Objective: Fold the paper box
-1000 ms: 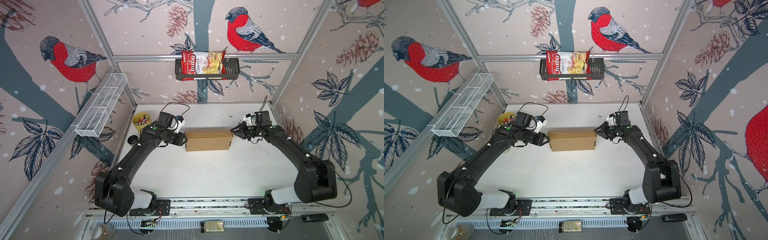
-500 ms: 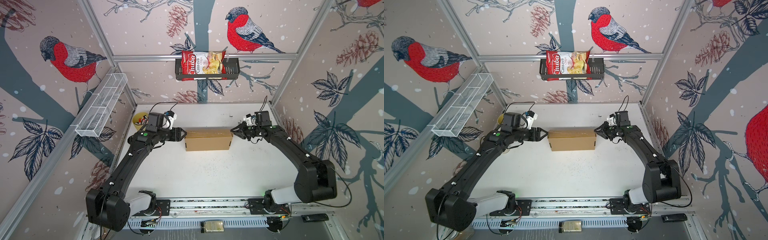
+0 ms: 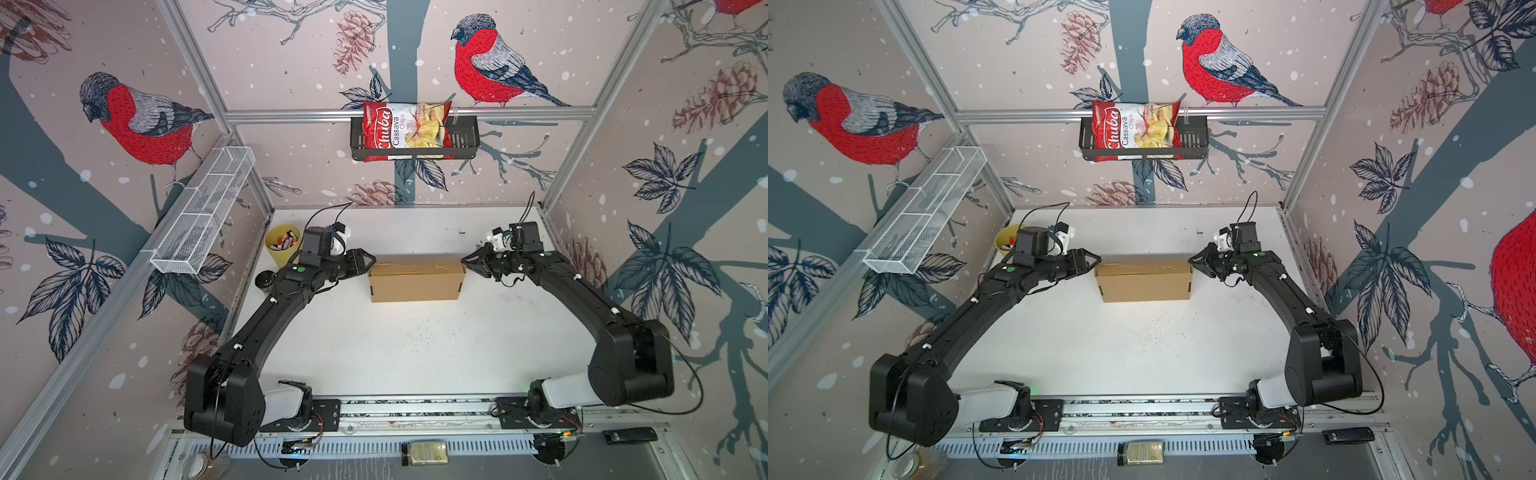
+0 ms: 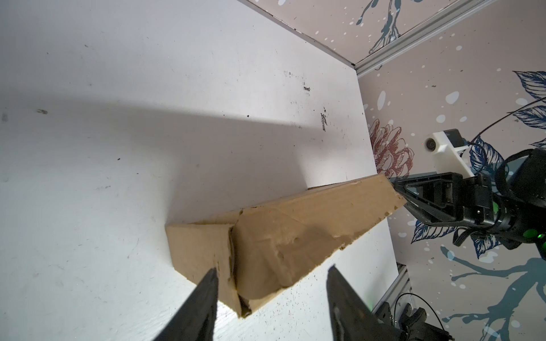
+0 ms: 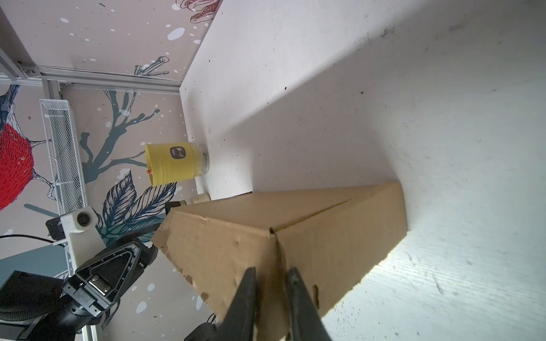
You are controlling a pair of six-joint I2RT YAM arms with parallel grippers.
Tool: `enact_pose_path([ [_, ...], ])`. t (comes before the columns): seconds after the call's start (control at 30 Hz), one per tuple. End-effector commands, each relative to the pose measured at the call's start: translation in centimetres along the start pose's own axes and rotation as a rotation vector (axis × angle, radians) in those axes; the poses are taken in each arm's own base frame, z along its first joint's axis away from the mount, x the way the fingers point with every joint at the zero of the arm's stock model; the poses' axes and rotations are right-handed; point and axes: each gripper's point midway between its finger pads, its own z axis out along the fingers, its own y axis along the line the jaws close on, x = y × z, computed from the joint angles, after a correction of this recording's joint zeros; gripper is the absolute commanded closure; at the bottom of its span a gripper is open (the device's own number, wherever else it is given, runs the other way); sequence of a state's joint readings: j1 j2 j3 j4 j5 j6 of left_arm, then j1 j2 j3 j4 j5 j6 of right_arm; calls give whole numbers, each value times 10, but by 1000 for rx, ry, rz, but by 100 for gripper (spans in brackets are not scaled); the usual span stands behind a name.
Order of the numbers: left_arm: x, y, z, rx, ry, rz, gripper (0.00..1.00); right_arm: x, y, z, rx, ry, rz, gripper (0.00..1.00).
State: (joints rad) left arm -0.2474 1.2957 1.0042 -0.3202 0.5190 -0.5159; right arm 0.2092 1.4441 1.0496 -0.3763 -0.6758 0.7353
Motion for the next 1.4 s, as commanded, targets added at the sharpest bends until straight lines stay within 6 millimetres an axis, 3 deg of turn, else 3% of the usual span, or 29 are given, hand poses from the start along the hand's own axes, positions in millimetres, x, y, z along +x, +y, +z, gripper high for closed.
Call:
enact_pose_path([
  [0.0, -5, 0, 2, 6, -19, 23, 51, 3, -8, 1, 34, 7, 18, 79],
  [0.3, 16, 27, 9, -63, 35, 1, 72, 4, -10, 2, 39, 8, 19, 80],
  [0.6, 14, 30, 10, -79, 36, 9, 77, 4, -12, 3, 40, 7, 20, 81],
  [0.67, 5, 26, 5, -77, 20, 15, 71, 5, -13, 3, 43, 9, 21, 81],
  [0.73, -4, 20, 2, -67, -1, 27, 54, 4, -13, 3, 47, 5, 18, 82],
  [0.8, -11, 14, 2, -41, -16, 30, 46, 5, -13, 3, 49, 5, 16, 82],
  [1.03, -6, 5, 16, 19, -3, 25, 45, 5, -12, 4, 51, 4, 14, 82],
  [1.07, 3, 8, 20, 21, 19, 16, 46, 5, -12, 4, 52, 4, 14, 82],
  [1.17, 17, 16, 26, 16, 49, 2, 50, 4, -13, 4, 53, 2, 14, 82],
  [1.37, 36, 38, 29, -25, 83, -14, 73, 4, -13, 5, 54, 3, 13, 82],
])
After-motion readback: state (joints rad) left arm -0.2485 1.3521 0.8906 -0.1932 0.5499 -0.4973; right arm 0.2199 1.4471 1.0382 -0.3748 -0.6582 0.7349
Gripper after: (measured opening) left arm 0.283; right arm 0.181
